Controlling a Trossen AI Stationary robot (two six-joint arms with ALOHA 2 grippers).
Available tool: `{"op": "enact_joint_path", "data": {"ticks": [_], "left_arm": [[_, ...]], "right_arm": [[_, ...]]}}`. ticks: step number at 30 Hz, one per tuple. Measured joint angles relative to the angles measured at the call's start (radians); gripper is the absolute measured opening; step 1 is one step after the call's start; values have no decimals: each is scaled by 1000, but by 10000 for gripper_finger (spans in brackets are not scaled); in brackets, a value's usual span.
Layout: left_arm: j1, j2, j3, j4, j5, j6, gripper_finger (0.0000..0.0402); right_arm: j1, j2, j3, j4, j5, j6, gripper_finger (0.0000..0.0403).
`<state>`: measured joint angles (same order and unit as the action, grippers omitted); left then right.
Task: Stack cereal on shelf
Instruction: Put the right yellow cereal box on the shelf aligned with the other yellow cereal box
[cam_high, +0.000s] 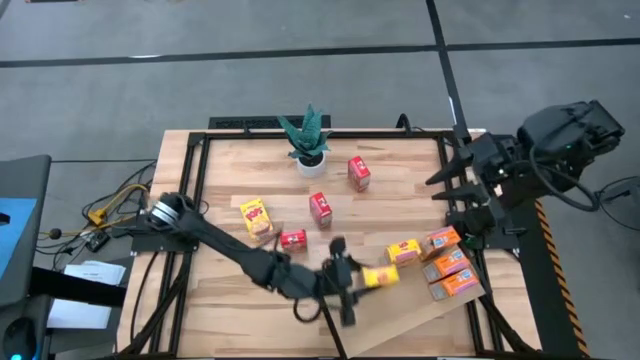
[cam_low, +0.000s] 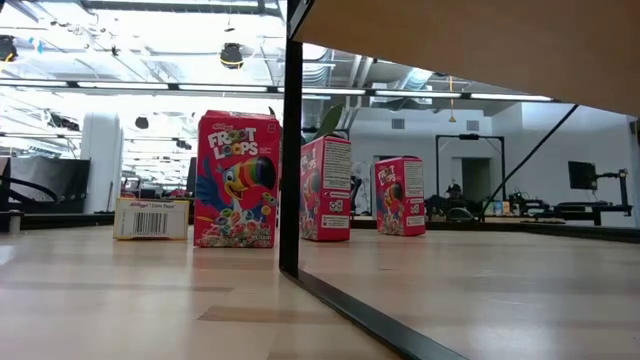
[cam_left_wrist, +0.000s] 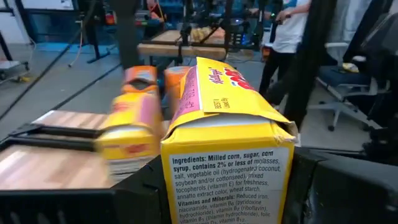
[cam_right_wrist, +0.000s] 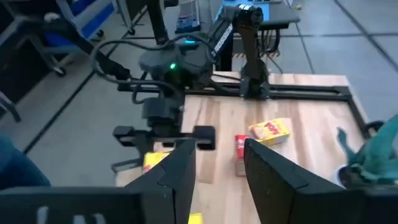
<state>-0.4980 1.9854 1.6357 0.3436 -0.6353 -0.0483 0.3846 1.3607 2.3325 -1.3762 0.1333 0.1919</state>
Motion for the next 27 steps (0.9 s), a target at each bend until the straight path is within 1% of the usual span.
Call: {"op": "enact_joint_path", "data": {"ticks": [2,5,8,10,11,14,17,20,25,27], "left_arm": [[-23,49,69,13,-28,3,165],[-66,119,163,11,-156,9,165],[-103,203,252,4,-305,52,165],[-114,251,311,3,-353,82,165],[-117,277,341,5,-358,92,165],[-110,338,418,6,-358,93,165],[-82,370,475,-1,-347,90,165],[-41,371,494,-13,-267,83,165],[31,377,490,-101,-75,-58,165],[48,376,491,-116,-65,-96,165]], "right_arm": [[24,4,0,-4,0,18,151],[49,14,0,-2,0,49,144],[85,26,0,-2,0,82,137],[115,29,0,-3,0,89,134],[131,31,0,-3,-1,89,133],[172,33,0,-8,-3,73,133],[205,33,0,-11,-3,72,135],[234,32,0,-15,-3,72,137],[288,26,0,-15,-3,64,133],[302,23,0,-15,-3,64,131]]}}
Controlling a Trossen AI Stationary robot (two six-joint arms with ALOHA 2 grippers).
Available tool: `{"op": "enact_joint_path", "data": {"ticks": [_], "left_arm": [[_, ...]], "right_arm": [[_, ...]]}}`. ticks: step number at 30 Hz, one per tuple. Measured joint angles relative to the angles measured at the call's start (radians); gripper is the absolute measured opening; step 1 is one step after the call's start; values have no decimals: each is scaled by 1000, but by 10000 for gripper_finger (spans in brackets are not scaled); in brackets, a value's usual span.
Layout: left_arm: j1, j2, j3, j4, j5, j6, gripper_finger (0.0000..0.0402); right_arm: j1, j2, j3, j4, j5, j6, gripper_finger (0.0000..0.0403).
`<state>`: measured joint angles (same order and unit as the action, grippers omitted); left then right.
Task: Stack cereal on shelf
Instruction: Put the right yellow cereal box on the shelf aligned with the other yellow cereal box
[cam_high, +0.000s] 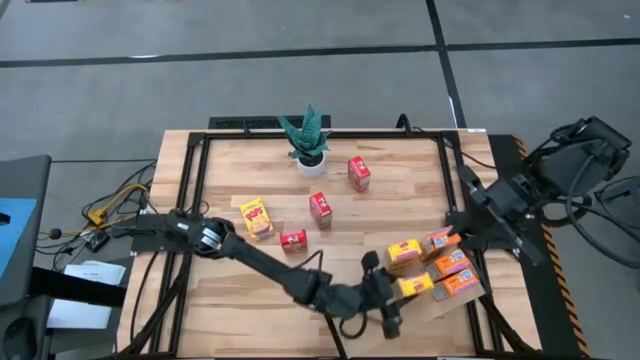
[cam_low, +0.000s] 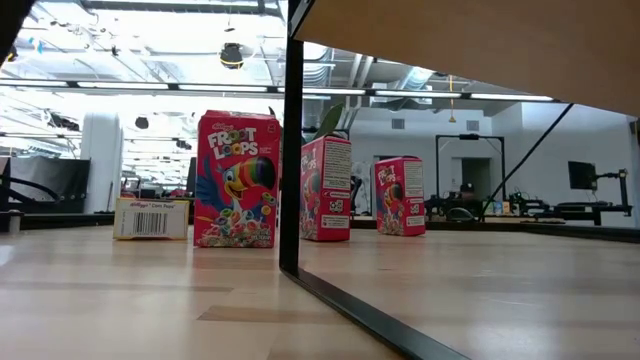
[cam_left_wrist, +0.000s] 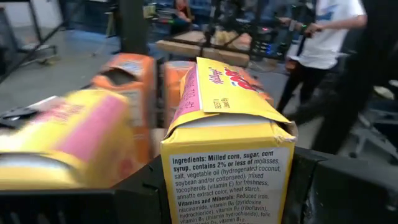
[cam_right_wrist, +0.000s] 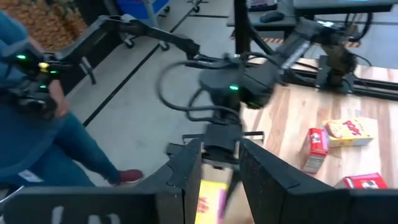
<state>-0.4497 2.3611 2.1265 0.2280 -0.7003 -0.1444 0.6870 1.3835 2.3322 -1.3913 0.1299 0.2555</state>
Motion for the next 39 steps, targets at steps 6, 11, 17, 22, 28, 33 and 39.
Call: {"op": "enact_joint_path", "data": {"ticks": [6,11,17,22,28,33,39], "left_arm": [[14,-1,-3,-12,-18,2,165],[13,-1,-3,-28,-11,8,165],[19,-2,-4,-91,8,-52,165],[26,-3,-4,-105,41,-59,165],[26,-3,-4,-129,96,-22,195],[39,-3,-4,-127,178,-41,233],[46,-3,-3,-126,196,-82,253]], "right_arm": [[36,0,0,0,1,5,128],[41,-1,0,0,0,6,128],[41,-1,0,0,2,6,124],[40,-1,0,10,2,7,123],[40,-1,0,37,2,9,125],[40,-1,0,37,2,8,132],[40,-1,0,38,2,12,140]]}}
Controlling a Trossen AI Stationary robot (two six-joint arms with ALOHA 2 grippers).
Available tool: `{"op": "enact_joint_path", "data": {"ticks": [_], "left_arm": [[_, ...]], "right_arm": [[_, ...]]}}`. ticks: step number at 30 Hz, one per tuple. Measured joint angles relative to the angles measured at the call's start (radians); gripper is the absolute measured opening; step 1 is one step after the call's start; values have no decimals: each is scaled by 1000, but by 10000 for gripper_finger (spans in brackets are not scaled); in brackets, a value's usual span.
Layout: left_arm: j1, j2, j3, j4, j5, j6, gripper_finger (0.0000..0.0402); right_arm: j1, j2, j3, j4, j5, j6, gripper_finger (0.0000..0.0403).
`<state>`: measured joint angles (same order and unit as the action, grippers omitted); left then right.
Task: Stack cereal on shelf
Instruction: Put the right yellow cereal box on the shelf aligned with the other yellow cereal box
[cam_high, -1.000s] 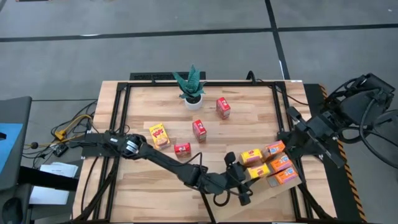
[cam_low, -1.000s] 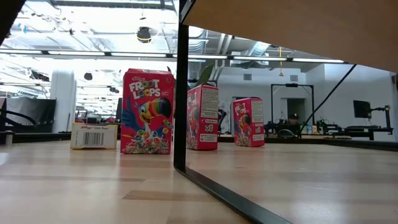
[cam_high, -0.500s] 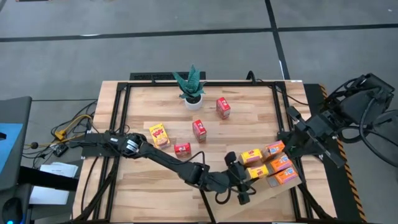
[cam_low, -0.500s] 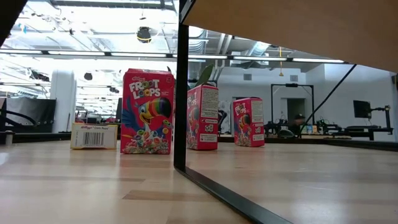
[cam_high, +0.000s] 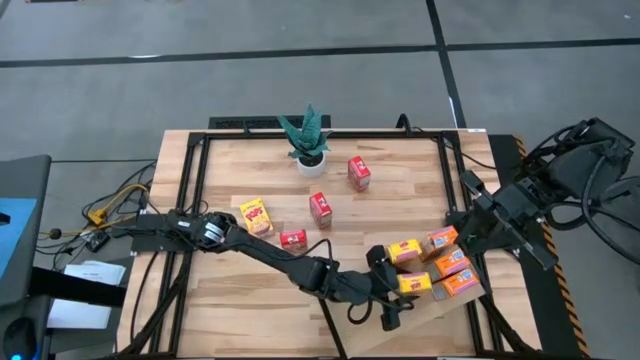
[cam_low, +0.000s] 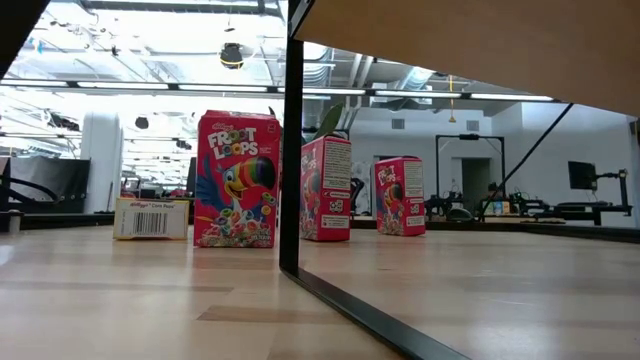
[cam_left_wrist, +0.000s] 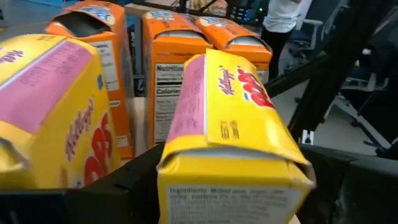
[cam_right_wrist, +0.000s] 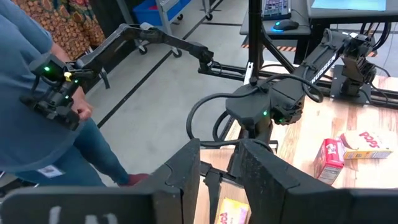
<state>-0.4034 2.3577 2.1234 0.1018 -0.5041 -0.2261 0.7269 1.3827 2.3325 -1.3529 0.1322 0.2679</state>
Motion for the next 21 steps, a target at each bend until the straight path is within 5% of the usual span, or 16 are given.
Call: {"op": "enact_joint_path", "data": {"ticks": [15,21], "left_arm": [[-47,0,185,-243,-59,57,254],[-79,-27,217,-313,-143,108,254]], "right_arm": [[0,-4,0,-5,0,25,145],[26,2,0,-158,5,214,133]]}}
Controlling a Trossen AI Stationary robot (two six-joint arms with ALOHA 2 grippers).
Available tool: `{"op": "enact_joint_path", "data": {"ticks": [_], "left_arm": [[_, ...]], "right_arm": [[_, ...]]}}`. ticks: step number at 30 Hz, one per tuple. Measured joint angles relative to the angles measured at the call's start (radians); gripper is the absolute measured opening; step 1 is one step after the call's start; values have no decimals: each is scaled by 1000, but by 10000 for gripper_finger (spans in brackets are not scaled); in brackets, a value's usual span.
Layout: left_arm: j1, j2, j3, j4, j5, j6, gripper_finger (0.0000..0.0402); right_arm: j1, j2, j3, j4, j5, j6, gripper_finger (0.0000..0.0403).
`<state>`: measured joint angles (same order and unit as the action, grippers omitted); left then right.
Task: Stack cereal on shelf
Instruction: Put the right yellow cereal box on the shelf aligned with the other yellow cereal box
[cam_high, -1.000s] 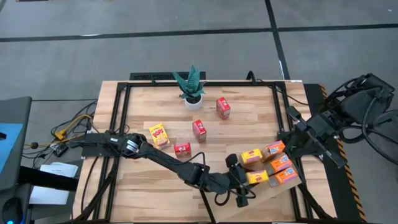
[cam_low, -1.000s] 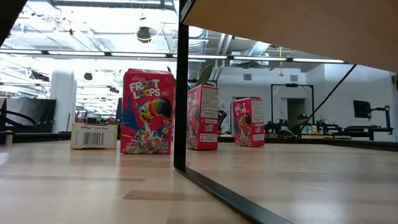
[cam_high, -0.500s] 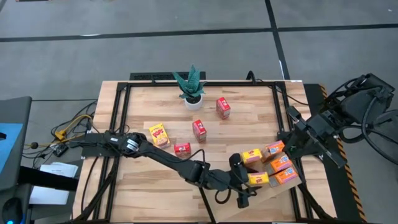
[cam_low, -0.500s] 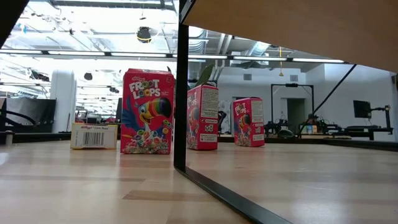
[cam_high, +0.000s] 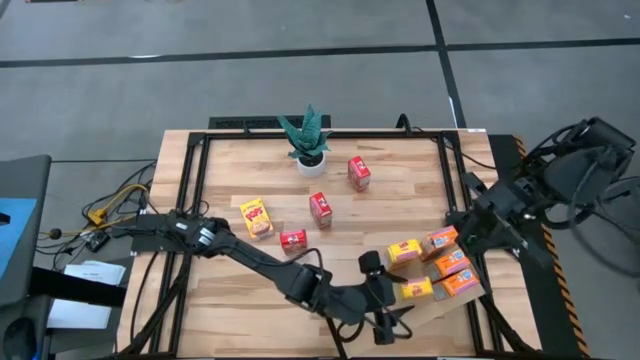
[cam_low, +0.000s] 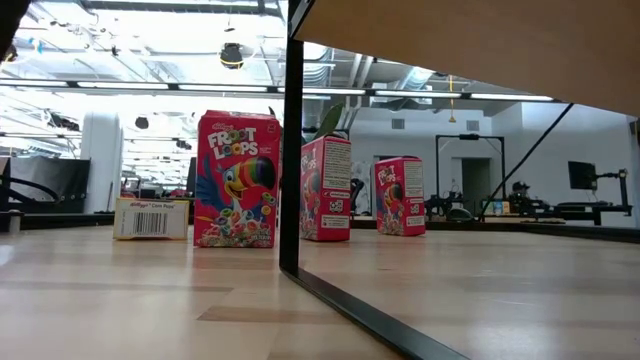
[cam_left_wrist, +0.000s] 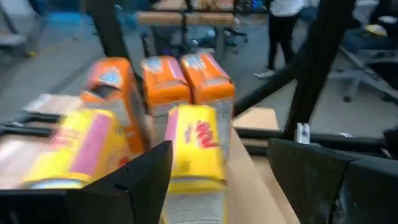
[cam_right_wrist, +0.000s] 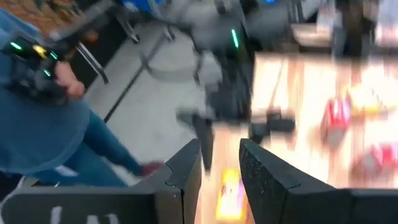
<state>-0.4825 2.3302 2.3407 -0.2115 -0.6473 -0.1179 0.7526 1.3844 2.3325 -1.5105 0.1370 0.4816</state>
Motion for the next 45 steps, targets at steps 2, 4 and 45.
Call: {"op": "enact_joint_path", "data": {"ticks": [2,4,45], "left_arm": [[-14,-18,2,-29,-49,9,254],[-25,-32,7,-39,-86,30,254],[-217,-212,15,-97,-505,27,254]], "right_arm": [[33,17,0,-59,20,67,131],[72,39,0,-59,30,102,131],[362,404,0,-42,430,243,117]]}}
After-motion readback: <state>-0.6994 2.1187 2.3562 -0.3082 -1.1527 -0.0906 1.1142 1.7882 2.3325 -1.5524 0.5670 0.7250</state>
